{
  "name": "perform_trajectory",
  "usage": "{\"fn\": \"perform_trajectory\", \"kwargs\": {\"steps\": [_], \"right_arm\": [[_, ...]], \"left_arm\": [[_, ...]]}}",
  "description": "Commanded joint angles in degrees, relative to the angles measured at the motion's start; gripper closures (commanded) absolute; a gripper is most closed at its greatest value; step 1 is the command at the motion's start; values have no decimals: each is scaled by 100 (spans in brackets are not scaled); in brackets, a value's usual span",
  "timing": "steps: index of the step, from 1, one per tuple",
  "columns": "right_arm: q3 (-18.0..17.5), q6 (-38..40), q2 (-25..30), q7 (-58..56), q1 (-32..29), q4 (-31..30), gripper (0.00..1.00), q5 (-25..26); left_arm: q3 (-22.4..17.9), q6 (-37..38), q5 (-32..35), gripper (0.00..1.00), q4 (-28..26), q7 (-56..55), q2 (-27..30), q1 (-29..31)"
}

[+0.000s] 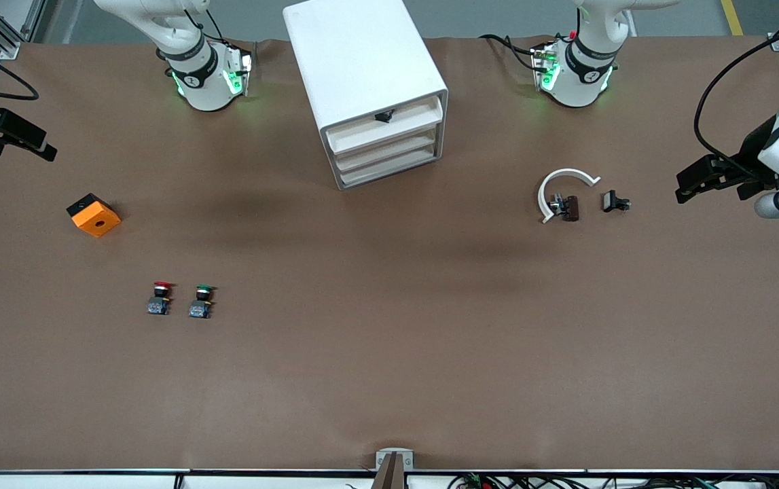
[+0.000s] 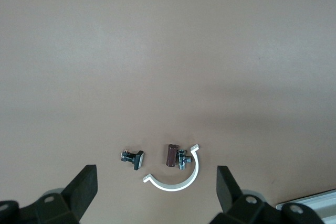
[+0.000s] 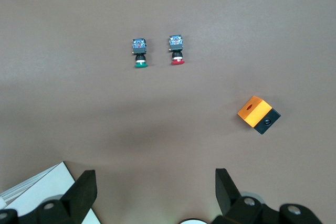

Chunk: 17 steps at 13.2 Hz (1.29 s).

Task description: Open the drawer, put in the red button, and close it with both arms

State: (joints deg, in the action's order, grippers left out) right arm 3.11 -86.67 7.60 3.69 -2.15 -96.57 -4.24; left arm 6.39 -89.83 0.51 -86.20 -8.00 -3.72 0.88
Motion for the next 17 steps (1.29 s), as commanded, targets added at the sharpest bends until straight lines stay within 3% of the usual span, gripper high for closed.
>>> {"fn": "perform_trajectory", "kwargs": {"steps": [1, 6, 9, 11, 17], "right_arm": [[-39, -42, 84, 61, -58, -72, 0, -85], [-39, -34, 84, 61, -58, -72, 0, -85], [-48, -156, 84, -96, -31, -54, 0, -42], [-74, -253, 84, -394, -5, -37, 0, 273], [-74, -201, 84, -387, -14, -54, 0, 284]], "left_arm": [[64, 106, -42, 0, 68, 35, 20, 71], [64, 71, -51, 0, 68, 35, 3, 62], [64, 62, -51, 0, 103, 70, -321, 44], [55, 62, -51, 0, 120, 88, -620, 88], [2, 176, -25, 0, -124, -26, -805, 123]]}}
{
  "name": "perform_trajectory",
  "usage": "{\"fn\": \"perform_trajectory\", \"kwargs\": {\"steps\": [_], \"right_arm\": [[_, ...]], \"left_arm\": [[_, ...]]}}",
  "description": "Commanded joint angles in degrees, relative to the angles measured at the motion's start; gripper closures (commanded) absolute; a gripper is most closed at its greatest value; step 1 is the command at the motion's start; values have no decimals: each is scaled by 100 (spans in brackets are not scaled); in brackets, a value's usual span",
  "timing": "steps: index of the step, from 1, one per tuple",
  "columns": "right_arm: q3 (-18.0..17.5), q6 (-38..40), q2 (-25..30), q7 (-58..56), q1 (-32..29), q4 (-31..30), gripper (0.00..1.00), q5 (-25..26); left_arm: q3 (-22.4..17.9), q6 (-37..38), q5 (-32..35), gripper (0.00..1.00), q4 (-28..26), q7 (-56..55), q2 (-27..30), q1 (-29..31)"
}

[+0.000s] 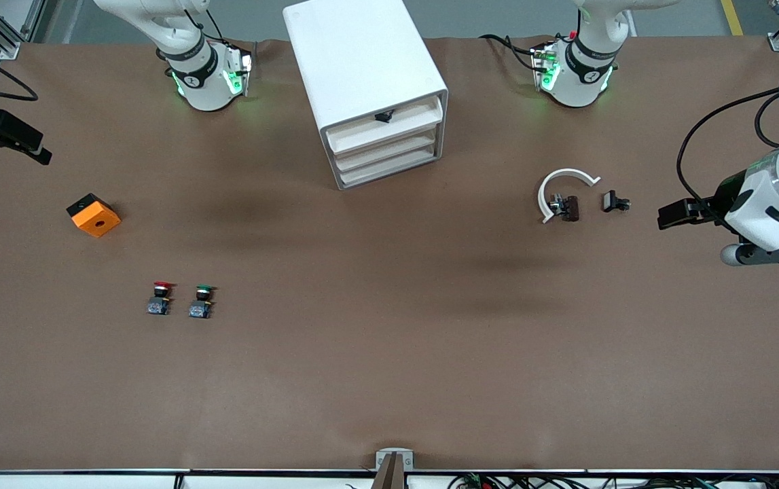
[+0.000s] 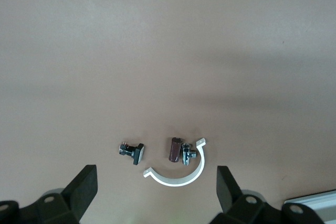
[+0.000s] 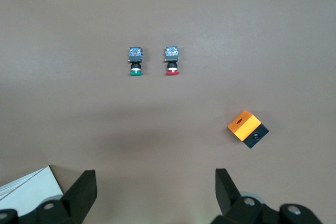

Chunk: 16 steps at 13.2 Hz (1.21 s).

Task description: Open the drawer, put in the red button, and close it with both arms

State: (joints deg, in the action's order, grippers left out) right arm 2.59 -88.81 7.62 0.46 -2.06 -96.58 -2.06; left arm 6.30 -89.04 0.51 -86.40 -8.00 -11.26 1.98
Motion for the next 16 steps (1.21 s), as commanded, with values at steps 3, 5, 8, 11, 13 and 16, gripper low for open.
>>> {"fn": "perform_trajectory", "kwargs": {"steps": [3, 5, 8, 11, 13, 16], "right_arm": [[-13, 13, 82, -64, -31, -45, 0, 48], [-13, 13, 82, -64, -31, -45, 0, 39], [-13, 13, 82, -64, -31, -54, 0, 39], [-13, 13, 82, -64, -40, -63, 0, 39], [-13, 13, 82, -64, -40, -54, 0, 39], [-5, 13, 82, -64, -49, -63, 0, 30]], "left_arm": [[91, -33, -121, 0, -123, -891, -429, -109], [161, -245, -139, 0, -123, -1945, -604, -442], [161, -316, -165, 0, -123, -3902, -1069, -1162], [170, -263, -840, 0, -114, -6556, -1571, -1533], [170, -62, -1262, 0, -114, -8733, -1887, -1849], [188, -8, -1378, 0, -88, -10779, -2388, -2481]]}}
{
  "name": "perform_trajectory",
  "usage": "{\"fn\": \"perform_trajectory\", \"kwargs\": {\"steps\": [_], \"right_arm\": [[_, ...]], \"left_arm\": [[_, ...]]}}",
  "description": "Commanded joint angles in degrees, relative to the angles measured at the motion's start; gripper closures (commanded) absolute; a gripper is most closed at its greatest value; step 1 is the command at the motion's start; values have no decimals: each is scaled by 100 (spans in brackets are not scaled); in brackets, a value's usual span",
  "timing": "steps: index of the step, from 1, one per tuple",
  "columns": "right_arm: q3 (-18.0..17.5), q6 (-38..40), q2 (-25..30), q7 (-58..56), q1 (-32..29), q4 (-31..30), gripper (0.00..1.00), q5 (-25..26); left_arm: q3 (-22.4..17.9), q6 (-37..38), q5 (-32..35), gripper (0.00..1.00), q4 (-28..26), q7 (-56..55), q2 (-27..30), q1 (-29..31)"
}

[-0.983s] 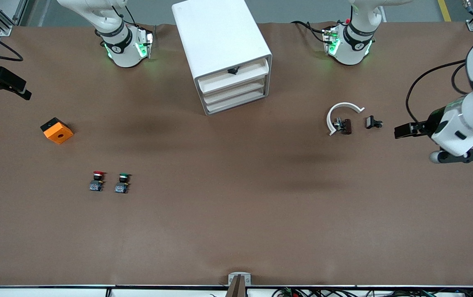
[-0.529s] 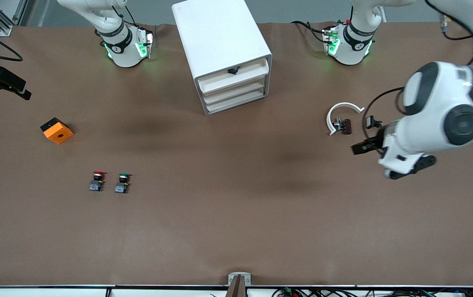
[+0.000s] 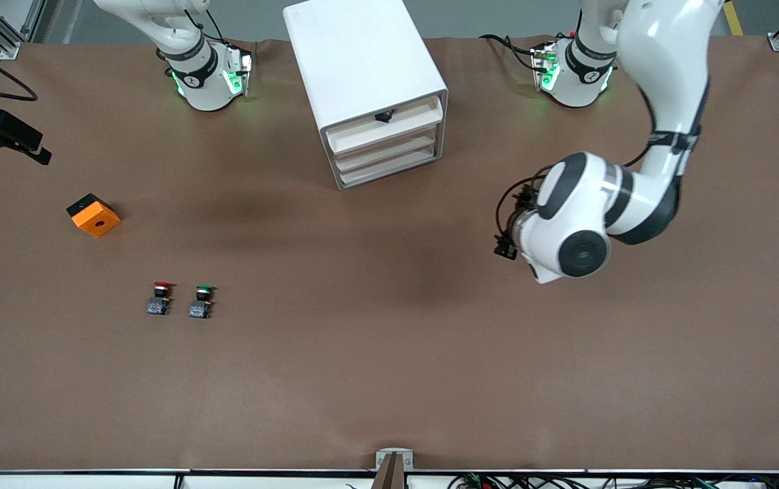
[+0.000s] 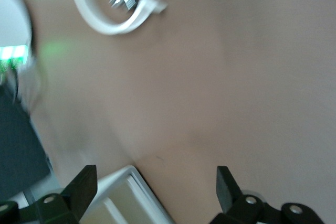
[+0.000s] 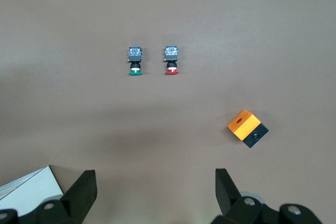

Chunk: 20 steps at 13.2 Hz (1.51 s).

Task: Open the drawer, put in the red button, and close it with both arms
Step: 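Reach the left gripper to the white cabinet's top drawer handle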

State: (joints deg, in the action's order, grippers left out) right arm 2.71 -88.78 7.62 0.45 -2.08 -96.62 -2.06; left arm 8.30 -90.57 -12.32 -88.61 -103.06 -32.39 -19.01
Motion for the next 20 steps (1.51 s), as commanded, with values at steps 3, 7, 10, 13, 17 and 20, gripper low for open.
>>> {"fn": "perform_trajectory", "kwargs": {"steps": [3, 7, 10, 13, 17, 20], "right_arm": [[-16, 18, 73, -89, -46, -59, 0, 30], [-7, 1, 73, -98, -46, -15, 0, 39], [-7, -8, -6, -290, -64, 3, 0, 65], [2, -43, -15, -511, -64, 21, 0, 100], [-7, -43, -6, -467, -108, 12, 0, 83], [2, -43, -15, -476, -117, 12, 0, 65]], "left_arm": [[-12, 390, -1181, 0, 134, -1498, -653, -639], [-12, 426, -2422, 0, 133, -2014, -935, -788], [-12, 417, -3344, 0, 169, -2613, -1155, -736], [-4, 426, -3837, 0, 160, -2745, -1216, -824], [-12, 522, -4366, 25, 160, -2703, -1498, -824], [93, 671, -4471, 37, 160, -2388, -1630, -824]]}}
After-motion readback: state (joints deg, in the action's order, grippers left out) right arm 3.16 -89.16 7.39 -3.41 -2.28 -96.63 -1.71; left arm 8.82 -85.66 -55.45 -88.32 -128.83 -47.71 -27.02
